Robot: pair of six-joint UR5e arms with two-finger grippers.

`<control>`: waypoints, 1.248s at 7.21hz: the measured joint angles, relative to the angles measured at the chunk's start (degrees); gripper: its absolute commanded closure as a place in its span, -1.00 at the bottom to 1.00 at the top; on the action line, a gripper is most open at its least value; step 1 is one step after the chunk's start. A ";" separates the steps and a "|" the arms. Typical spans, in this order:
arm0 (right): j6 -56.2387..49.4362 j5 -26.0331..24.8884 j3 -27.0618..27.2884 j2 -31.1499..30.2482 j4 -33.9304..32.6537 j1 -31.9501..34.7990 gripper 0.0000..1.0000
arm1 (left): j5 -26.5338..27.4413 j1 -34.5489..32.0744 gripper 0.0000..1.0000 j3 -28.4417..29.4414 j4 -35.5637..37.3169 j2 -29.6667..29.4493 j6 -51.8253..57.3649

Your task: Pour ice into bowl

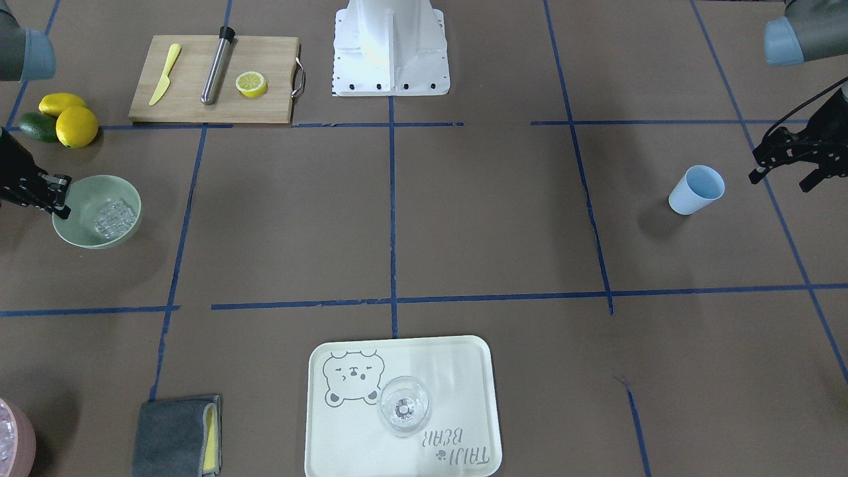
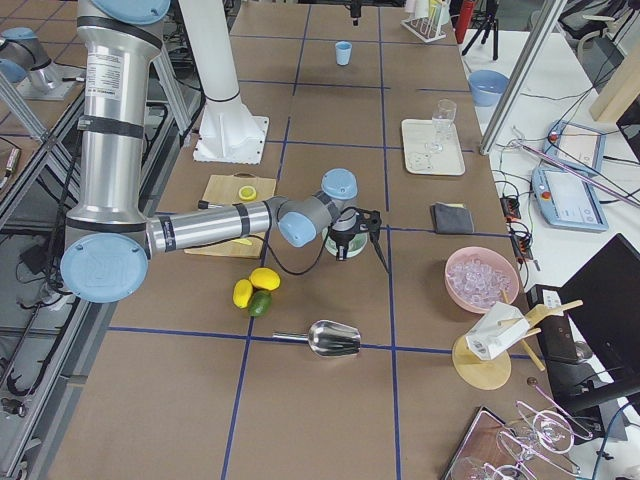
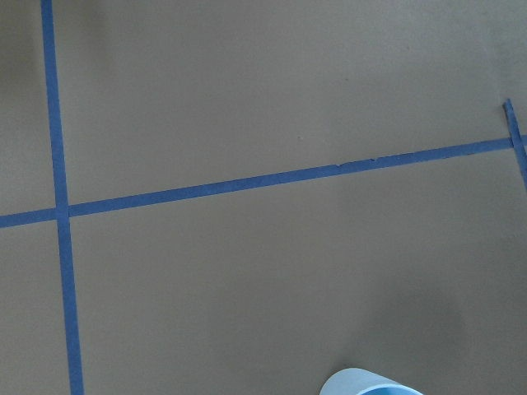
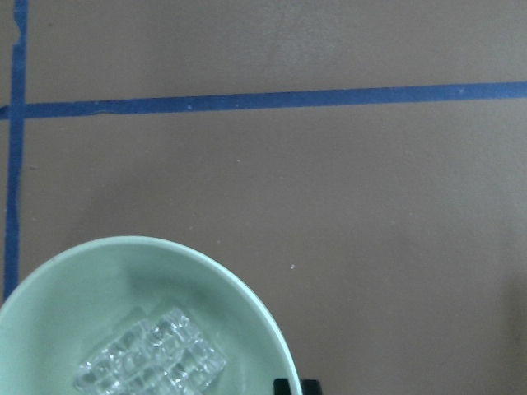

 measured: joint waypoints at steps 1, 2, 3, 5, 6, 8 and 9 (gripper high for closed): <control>-0.58 0.41 -1.98 -0.38 2.19 0.44 1.00 | -0.01 0.00 -1.00 -0.12 -0.02 0.00 -0.01; -0.70 0.66 -4.48 -0.53 5.42 0.53 1.00 | 0.02 0.00 -1.00 -0.34 -0.04 0.01 0.02; -0.67 0.82 -6.96 -0.46 8.58 0.53 0.53 | 0.03 0.00 -1.00 -0.59 -0.04 0.06 0.02; -0.50 2.99 -8.90 -0.17 11.82 0.58 -1.00 | 0.04 0.00 -1.00 -0.86 -0.03 0.15 0.00; -0.48 4.08 -8.98 0.04 12.23 0.66 -1.00 | 0.04 0.00 -1.00 -0.91 -0.01 0.17 -0.02; -0.56 6.00 -8.81 0.24 12.41 2.28 -1.00 | 0.04 -0.04 -1.00 -0.99 0.00 0.15 -0.10; -0.89 8.81 -8.76 0.47 12.21 5.21 -1.00 | 0.04 -0.04 -1.00 -1.00 0.00 0.16 -0.11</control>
